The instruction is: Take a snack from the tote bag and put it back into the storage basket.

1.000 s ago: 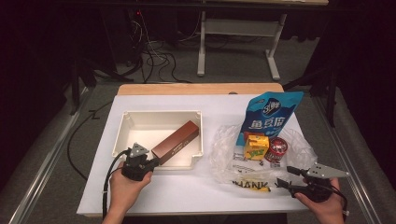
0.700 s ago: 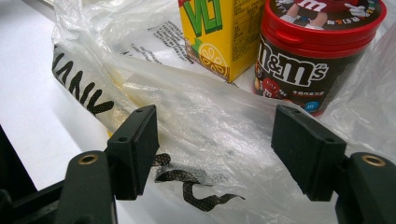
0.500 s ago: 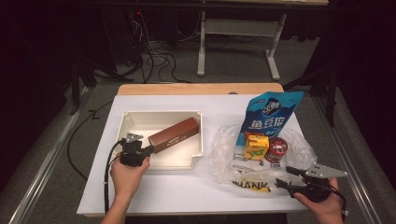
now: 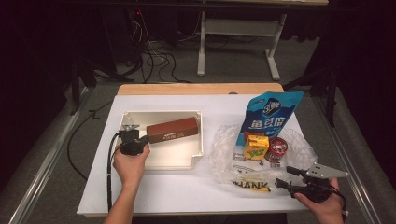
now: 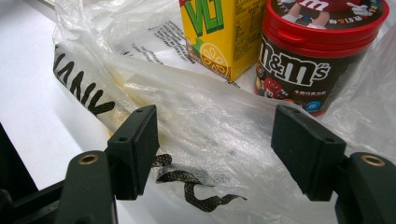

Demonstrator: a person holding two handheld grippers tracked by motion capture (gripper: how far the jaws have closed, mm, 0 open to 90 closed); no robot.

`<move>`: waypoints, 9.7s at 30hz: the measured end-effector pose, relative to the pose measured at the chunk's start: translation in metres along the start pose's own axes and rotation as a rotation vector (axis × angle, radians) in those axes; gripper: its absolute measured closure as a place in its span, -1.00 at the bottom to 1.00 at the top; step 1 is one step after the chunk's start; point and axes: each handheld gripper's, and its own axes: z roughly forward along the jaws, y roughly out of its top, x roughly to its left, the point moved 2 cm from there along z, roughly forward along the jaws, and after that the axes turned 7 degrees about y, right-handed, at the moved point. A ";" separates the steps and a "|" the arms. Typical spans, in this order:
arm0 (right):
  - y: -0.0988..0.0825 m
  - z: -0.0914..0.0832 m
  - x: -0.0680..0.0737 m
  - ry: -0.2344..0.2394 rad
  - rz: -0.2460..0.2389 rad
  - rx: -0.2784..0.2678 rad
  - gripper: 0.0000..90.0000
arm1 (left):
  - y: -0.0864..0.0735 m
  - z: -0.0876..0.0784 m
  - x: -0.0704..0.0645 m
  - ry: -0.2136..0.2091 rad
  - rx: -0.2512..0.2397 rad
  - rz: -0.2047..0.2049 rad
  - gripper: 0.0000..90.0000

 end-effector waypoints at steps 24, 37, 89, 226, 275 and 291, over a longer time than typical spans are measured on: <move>-0.001 0.000 0.000 0.002 0.008 0.004 -0.27 | 0.023 0.023 -0.002 0.086 -0.039 -0.073 0.88; -0.001 0.000 0.000 0.009 0.003 0.001 -0.23 | 0.008 0.013 -0.008 0.101 -0.080 0.009 0.60; 0.018 -0.014 0.000 -0.040 0.038 -0.085 -0.21 | 0.001 -0.030 -0.075 -0.323 -0.160 0.138 0.14; 0.222 0.005 -0.030 0.054 -0.106 -0.210 1.00 | -0.014 -0.071 -0.059 -0.530 -0.189 0.248 -0.75; 0.260 0.053 0.048 0.201 -0.140 -0.250 1.00 | 0.049 -0.110 -0.107 -0.540 -0.379 0.310 -0.31; 0.264 0.072 0.068 0.247 -0.153 -0.235 1.00 | 0.066 -0.120 -0.116 -0.548 -0.410 0.296 -0.23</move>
